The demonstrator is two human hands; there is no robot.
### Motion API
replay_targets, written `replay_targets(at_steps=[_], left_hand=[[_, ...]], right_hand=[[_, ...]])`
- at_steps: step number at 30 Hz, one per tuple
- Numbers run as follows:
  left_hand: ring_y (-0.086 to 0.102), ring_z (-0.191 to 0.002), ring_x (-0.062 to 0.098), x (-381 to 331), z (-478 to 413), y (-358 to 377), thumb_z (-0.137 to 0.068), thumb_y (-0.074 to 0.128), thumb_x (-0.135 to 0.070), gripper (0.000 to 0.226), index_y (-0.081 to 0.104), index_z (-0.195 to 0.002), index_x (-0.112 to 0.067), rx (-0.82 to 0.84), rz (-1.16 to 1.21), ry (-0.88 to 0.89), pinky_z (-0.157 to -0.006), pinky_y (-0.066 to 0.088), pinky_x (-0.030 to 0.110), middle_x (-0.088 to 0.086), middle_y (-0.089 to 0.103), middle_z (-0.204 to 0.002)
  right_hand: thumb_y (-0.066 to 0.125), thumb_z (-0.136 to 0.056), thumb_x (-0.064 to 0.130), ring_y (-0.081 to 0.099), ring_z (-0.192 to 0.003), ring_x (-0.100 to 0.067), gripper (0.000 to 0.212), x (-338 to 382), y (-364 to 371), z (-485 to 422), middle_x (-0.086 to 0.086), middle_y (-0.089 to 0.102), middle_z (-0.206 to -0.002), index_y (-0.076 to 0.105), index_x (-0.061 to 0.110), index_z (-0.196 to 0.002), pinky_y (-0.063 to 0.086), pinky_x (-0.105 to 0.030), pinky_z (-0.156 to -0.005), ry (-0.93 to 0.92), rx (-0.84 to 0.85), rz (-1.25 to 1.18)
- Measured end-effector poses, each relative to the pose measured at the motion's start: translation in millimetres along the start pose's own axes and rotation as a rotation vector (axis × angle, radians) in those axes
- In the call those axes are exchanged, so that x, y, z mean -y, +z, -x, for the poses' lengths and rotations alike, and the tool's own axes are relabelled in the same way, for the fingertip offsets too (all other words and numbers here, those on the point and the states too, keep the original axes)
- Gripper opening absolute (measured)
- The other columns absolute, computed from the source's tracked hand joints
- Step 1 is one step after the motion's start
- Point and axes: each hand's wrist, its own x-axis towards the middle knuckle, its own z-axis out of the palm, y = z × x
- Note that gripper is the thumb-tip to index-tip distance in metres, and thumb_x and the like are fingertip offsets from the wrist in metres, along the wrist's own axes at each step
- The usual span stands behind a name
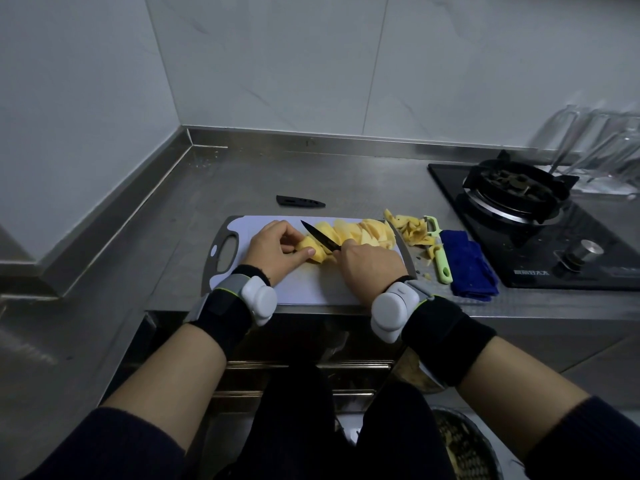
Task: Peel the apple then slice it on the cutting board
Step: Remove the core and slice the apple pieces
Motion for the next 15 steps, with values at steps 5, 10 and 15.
replay_targets(at_steps=[5, 10, 15], left_hand=[[0.065, -0.087, 0.013, -1.2, 1.1, 0.4, -0.074, 0.082, -0.022, 0.021, 0.062, -0.082, -0.019, -0.008, 0.012, 0.000, -0.087, 0.057, 0.036, -0.002, 0.062, -0.096], [0.065, -0.088, 0.015, -4.0, 2.8, 0.9, -0.075, 0.081, -0.019, 0.020, 0.063, -0.082, -0.015, -0.017, 0.028, 0.008, -0.088, 0.056, 0.034, 0.000, 0.061, -0.095], [0.065, -0.087, 0.014, -4.5, 3.0, 0.2, -0.075, 0.082, -0.020, 0.021, 0.062, -0.081, -0.016, -0.013, 0.014, 0.013, -0.087, 0.057, 0.034, -0.002, 0.060, -0.094]], right_hand=[[0.025, -0.105, 0.035, 0.064, -0.082, -0.031, 0.036, 0.6, -1.0, 2.6, -0.010, 0.066, -0.093, 0.048, 0.009, -0.107, 0.044, -0.038, -0.065, -0.016, -0.002, 0.027], [0.026, -0.105, 0.035, 0.064, -0.078, -0.031, 0.035, -0.6, 1.5, 4.6, -0.010, 0.066, -0.090, 0.048, 0.008, -0.106, 0.045, -0.038, -0.063, -0.034, -0.010, 0.040], [0.027, -0.105, 0.034, 0.062, -0.075, -0.030, 0.034, -1.5, 1.7, 5.6, -0.009, 0.066, -0.090, 0.049, 0.008, -0.106, 0.045, -0.037, -0.063, -0.048, -0.021, 0.058]])
